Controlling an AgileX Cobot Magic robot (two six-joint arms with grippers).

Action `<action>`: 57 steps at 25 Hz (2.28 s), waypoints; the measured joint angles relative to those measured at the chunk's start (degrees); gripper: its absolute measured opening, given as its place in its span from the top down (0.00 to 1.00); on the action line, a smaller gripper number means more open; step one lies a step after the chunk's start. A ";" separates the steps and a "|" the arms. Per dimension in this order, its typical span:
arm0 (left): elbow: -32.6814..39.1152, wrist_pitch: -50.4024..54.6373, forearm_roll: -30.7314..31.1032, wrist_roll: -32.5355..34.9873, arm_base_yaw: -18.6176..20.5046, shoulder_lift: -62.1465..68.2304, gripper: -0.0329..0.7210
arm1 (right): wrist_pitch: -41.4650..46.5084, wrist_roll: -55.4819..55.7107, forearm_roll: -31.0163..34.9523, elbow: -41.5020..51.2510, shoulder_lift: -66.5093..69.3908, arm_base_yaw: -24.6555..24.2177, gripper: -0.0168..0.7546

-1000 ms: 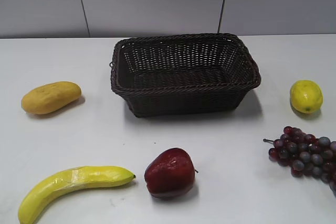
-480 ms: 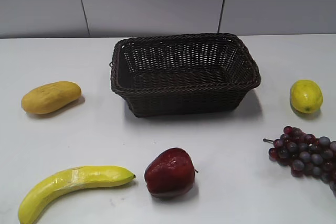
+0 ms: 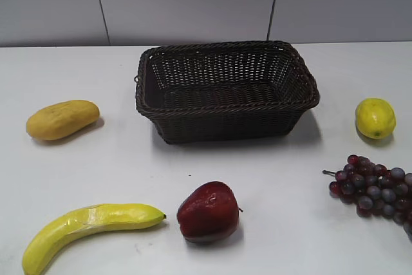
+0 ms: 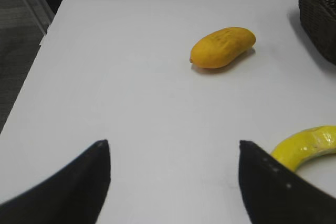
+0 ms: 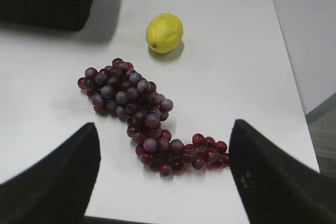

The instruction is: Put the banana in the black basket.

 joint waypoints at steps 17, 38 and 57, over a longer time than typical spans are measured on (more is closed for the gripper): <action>-1.23 -3.35 -3.54 7.78 -12.50 16.29 0.17 | -0.06 0.00 0.00 0.00 0.00 0.00 0.23; -9.59 -17.47 0.59 23.95 -32.98 63.97 0.17 | -0.06 0.00 0.00 0.00 0.00 0.00 0.23; -10.31 -30.07 7.06 24.92 -36.42 97.28 0.17 | -0.06 0.00 0.00 0.00 0.00 0.00 0.23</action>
